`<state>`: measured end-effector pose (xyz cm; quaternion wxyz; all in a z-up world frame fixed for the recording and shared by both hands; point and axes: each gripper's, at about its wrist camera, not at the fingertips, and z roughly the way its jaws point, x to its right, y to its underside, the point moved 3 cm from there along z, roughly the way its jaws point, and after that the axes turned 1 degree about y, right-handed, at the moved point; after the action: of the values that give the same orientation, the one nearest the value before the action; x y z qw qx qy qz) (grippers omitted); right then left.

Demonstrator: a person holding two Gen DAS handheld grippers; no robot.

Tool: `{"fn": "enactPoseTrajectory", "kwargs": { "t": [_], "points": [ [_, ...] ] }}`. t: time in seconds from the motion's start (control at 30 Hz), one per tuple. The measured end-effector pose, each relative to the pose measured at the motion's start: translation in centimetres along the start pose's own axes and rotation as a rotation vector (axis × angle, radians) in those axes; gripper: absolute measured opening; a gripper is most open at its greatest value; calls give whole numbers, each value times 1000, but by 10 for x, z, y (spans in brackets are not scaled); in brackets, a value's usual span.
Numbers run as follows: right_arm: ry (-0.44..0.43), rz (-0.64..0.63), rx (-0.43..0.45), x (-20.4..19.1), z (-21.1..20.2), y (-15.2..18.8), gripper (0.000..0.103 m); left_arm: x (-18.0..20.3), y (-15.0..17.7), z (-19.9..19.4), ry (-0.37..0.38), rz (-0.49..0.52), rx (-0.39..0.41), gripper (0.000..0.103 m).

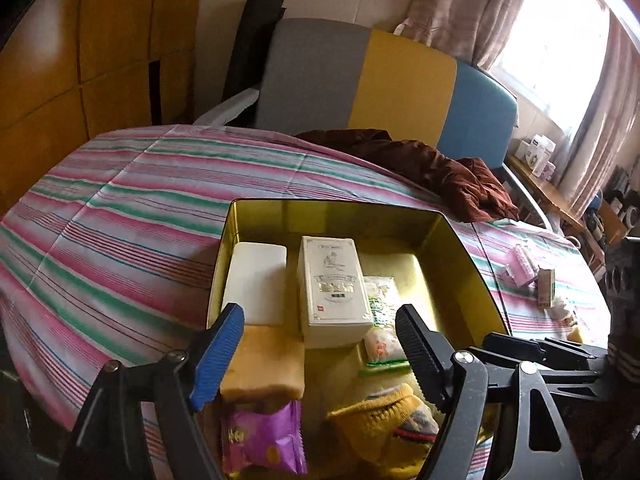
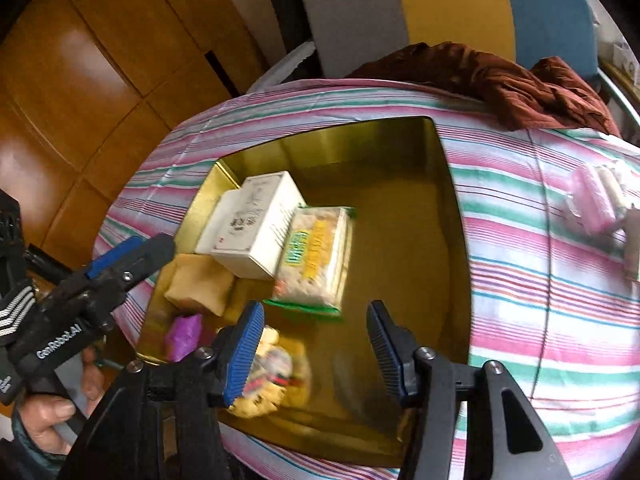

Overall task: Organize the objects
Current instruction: 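Move the white box and cracker packet over the gold tray, then release the white box and cracker packet into the tray, withdraw both tools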

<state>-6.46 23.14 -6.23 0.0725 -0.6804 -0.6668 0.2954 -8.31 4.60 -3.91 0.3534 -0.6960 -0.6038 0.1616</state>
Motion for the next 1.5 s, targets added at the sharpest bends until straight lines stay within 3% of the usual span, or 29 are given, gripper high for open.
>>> {"fn": "enactPoseTrajectory", "kwargs": {
  "t": [0.33,0.8,1.2,1.5],
  "points": [
    [89,-33,79,1,-15,6,55,21,4,-19,0,50,36,85],
    [123,7,107,30,-32,16,55,57,13,-24,47,130,24,87],
    [172,123,113,90,-47,25,55,90,25,-15,83,207,-19,87],
    [258,286,130,171,-79,28,55,118,26,-9,131,259,-42,87]
  ]
}}
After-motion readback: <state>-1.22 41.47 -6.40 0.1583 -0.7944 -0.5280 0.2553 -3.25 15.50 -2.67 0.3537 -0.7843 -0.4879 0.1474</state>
